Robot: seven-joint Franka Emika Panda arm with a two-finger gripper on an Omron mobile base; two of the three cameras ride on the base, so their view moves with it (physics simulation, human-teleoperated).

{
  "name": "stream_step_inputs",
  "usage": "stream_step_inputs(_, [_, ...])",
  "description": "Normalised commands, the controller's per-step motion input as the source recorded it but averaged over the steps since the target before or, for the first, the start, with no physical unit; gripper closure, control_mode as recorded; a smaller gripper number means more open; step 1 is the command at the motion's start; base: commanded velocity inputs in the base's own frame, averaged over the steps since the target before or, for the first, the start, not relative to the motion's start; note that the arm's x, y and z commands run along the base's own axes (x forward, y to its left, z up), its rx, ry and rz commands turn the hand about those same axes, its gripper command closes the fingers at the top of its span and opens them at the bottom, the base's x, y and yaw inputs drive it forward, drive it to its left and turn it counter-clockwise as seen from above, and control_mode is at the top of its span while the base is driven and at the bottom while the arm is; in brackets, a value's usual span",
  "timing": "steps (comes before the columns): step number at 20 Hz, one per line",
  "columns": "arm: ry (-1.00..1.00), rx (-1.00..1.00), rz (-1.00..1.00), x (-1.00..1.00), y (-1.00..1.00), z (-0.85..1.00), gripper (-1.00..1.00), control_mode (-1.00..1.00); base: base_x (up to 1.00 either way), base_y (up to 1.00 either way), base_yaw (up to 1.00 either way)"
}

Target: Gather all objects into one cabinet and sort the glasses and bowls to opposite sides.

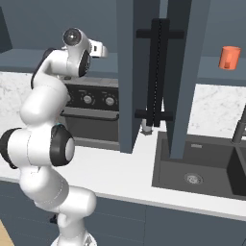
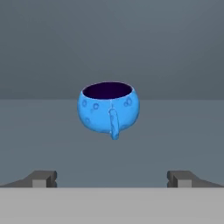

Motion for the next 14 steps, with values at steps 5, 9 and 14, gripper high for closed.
stream_step_inputs(5, [0.00,0.00,0.00,0.31,0.00,0.00,-1.00,-1.00,0.00,0.00,0.00])
stream_step_inputs(9, [0.00,0.00,0.00,0.38,0.00,0.00,-1.00,-1.00,0.00,0.00,0.00])
stream_step_inputs(14, [0.00,0.00,0.00,0.27,0.00,0.00,-1.00,-1.00,0.00,0.00,0.00])
